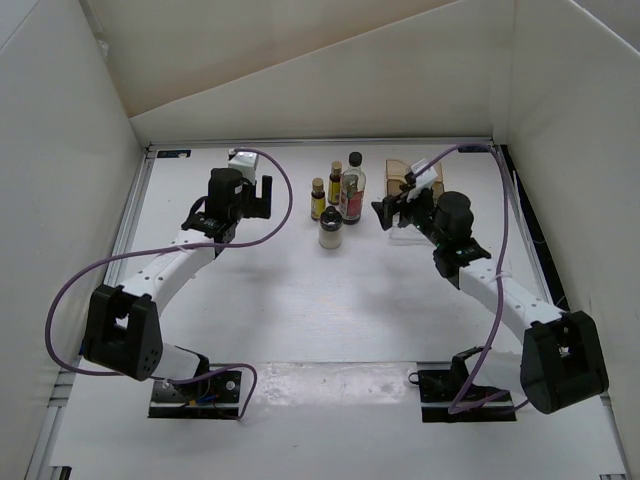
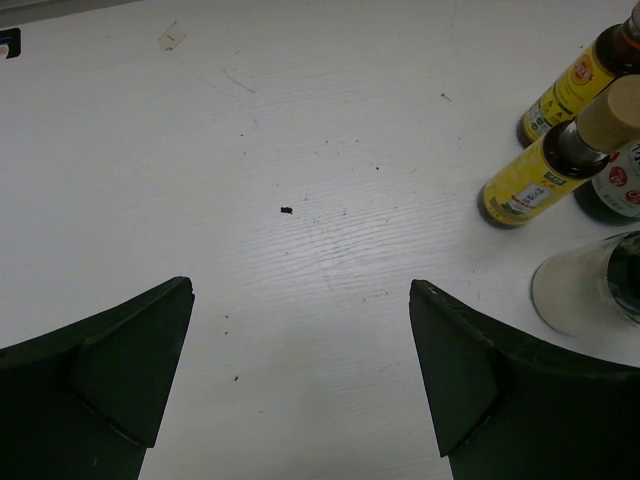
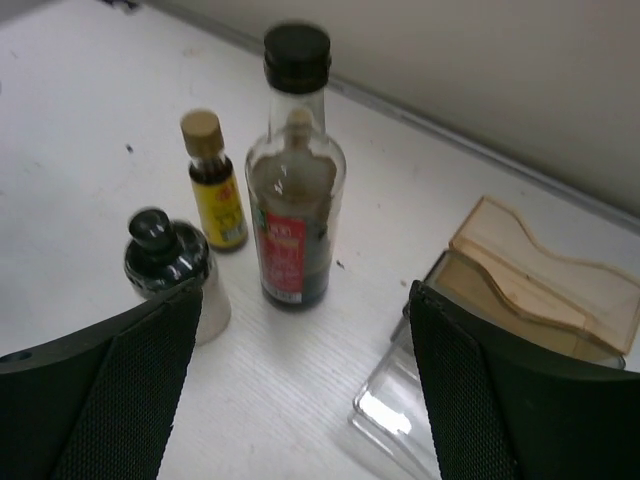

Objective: Organize the condiment bottles

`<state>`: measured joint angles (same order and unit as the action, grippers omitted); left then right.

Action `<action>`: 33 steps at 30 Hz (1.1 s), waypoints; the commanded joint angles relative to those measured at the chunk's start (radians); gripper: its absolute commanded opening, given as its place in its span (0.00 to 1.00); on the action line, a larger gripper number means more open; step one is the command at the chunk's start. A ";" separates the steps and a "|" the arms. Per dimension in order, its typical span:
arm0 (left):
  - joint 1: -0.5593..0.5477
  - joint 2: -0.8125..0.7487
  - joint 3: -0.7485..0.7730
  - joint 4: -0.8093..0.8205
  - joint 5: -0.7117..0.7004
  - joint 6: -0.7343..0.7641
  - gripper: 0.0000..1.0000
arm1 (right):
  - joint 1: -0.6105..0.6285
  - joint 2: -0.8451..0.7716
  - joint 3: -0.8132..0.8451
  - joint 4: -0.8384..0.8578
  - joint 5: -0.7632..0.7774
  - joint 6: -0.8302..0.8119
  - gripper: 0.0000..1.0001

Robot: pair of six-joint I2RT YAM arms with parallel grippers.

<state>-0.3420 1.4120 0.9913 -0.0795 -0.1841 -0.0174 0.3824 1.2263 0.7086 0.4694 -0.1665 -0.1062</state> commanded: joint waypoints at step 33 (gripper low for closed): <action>0.159 0.150 0.066 0.107 0.161 -0.115 1.00 | -0.073 0.598 0.511 0.373 -0.464 0.310 0.82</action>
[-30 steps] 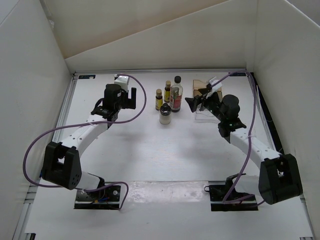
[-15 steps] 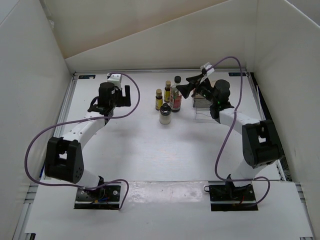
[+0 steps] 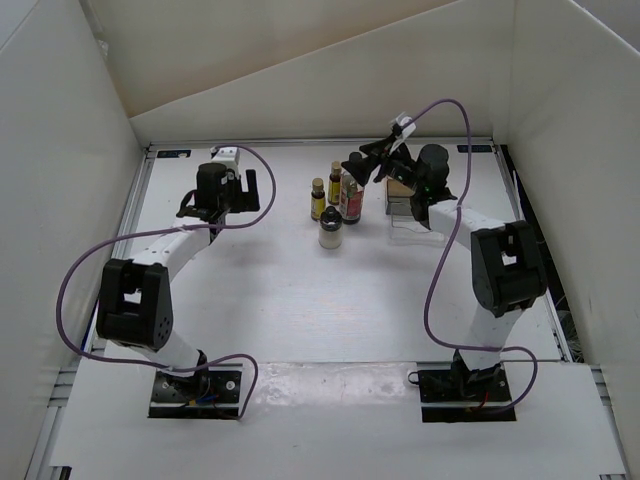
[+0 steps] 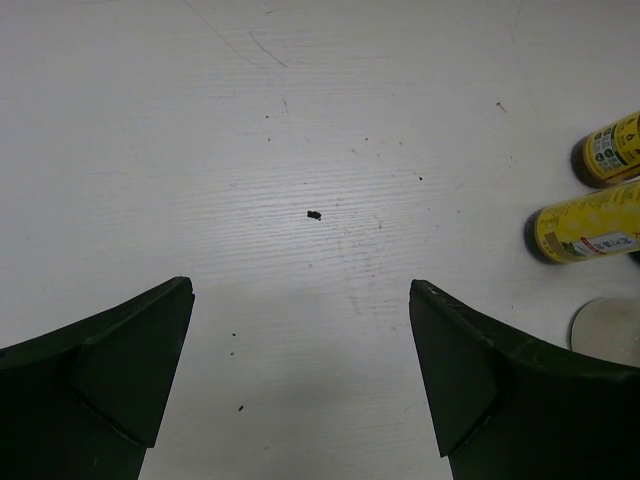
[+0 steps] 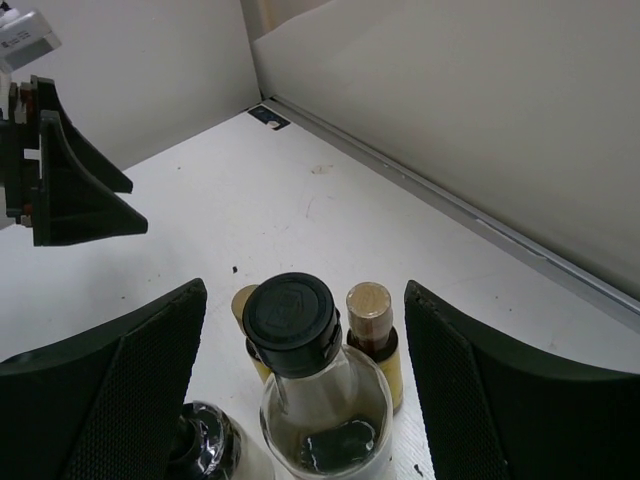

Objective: Organize the condiment bottles

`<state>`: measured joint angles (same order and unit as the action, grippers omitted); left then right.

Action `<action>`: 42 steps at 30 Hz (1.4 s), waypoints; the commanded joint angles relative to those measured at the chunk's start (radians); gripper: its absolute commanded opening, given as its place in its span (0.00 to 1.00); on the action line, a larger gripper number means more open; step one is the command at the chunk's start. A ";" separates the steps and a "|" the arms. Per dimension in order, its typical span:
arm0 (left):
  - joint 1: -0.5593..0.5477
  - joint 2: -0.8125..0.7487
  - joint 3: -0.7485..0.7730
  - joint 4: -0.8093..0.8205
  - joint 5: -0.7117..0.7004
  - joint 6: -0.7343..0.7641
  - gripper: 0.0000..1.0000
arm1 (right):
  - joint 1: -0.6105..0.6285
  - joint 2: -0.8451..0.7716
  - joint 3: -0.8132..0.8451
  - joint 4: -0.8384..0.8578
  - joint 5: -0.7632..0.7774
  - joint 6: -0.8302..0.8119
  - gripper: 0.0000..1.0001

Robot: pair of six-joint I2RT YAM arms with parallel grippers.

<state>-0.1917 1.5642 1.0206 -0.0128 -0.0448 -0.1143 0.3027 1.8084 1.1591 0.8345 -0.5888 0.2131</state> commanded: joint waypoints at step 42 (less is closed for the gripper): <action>0.028 0.010 0.010 0.065 0.042 -0.056 1.00 | 0.024 -0.012 0.117 -0.232 -0.085 -0.205 0.00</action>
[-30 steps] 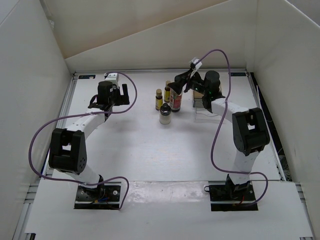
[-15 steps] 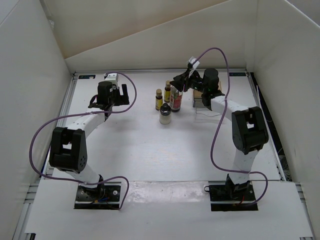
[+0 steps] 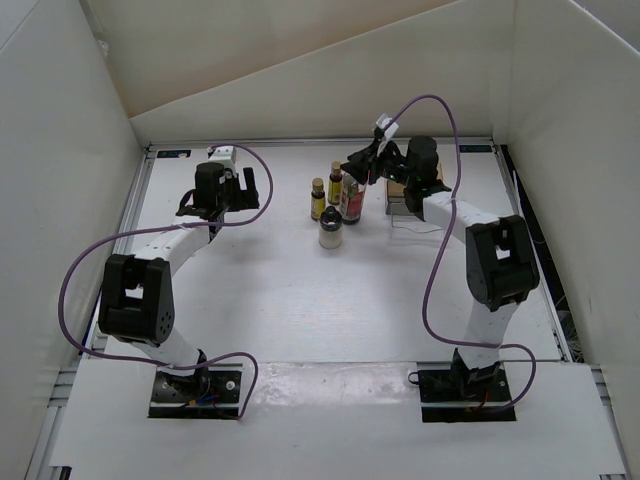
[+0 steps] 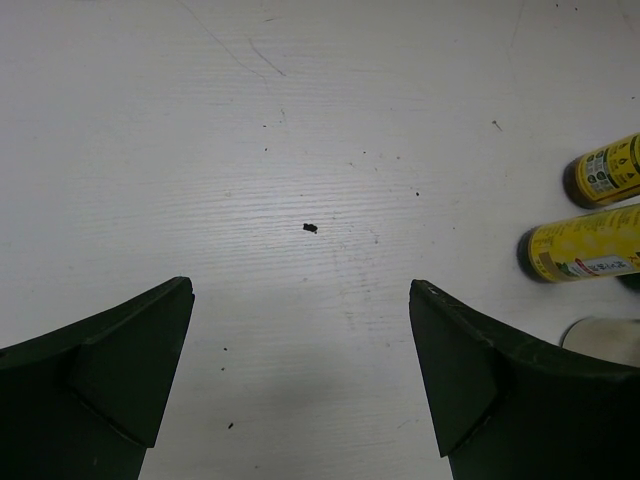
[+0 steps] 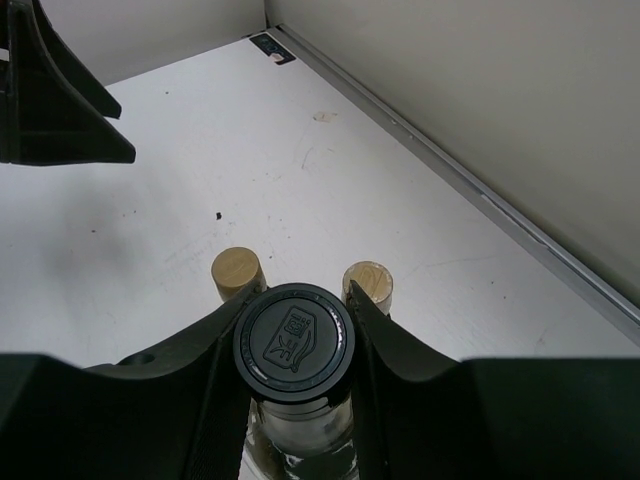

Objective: Organize the condiment bottles

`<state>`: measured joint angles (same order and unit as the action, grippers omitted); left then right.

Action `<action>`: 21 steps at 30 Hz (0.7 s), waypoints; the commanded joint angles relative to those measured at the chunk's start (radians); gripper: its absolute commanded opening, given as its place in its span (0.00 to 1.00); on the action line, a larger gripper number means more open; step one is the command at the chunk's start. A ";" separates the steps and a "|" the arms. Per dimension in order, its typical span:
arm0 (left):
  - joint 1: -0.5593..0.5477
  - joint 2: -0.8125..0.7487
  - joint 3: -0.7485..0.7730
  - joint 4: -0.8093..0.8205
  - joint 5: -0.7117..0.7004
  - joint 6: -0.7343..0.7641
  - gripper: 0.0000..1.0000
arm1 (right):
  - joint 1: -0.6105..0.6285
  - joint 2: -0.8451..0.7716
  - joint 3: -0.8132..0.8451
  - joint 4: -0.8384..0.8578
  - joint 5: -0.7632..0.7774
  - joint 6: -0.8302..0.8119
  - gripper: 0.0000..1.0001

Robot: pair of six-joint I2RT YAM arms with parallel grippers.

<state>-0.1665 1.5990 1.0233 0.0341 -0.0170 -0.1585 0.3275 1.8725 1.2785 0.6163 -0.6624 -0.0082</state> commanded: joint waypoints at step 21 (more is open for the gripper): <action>-0.007 -0.040 0.018 0.007 0.032 -0.016 1.00 | -0.053 -0.150 0.131 -0.019 -0.040 0.015 0.00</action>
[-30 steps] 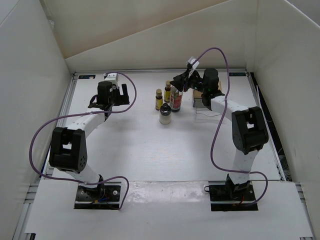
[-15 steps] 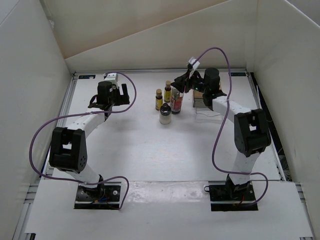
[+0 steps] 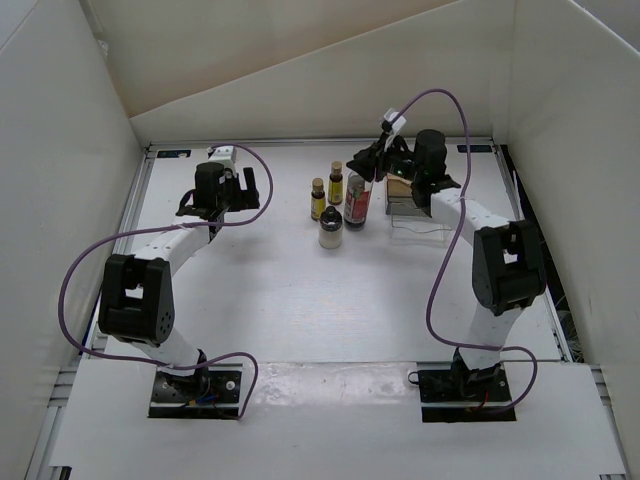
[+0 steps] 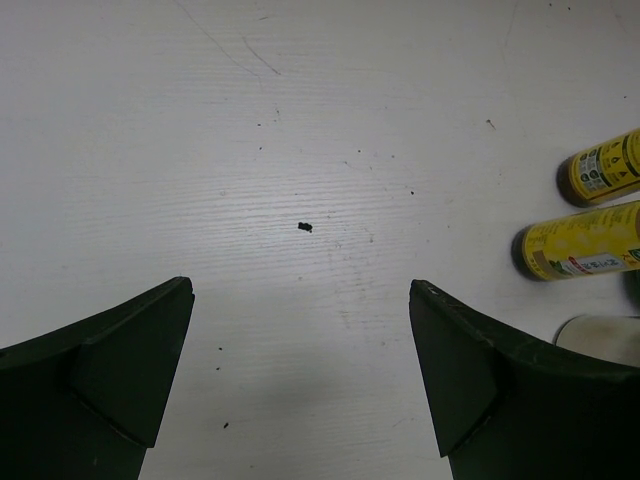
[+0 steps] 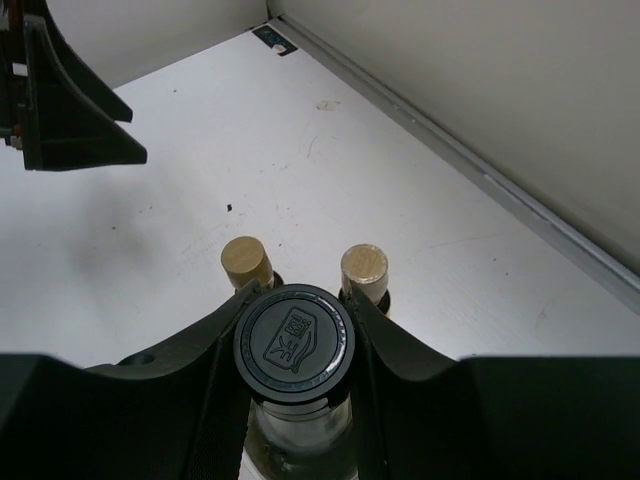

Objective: Organize the condiment bottles

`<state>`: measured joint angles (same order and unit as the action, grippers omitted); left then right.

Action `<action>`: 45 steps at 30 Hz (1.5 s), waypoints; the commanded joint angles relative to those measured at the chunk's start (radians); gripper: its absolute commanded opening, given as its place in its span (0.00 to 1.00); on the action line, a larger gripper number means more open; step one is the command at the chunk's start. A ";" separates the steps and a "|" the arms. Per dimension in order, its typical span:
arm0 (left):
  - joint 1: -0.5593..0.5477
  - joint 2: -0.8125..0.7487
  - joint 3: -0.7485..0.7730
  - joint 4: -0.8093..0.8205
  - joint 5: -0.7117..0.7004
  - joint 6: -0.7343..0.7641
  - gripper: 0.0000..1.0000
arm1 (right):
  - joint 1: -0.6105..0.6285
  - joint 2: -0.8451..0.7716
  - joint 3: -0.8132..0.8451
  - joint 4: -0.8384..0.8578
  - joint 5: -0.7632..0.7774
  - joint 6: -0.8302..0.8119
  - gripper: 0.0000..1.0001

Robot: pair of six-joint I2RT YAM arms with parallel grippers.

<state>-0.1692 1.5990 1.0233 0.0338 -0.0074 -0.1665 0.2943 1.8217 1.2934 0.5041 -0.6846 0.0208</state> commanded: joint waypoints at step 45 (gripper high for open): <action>-0.029 0.133 0.185 -0.031 0.037 0.005 1.00 | -0.368 0.162 0.517 -0.029 0.033 -0.027 0.00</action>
<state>-0.1921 1.7332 1.1671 0.0086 0.0120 -0.1654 -0.0551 2.0121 1.7672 0.3298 -0.6563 -0.0231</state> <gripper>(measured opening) 0.995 0.407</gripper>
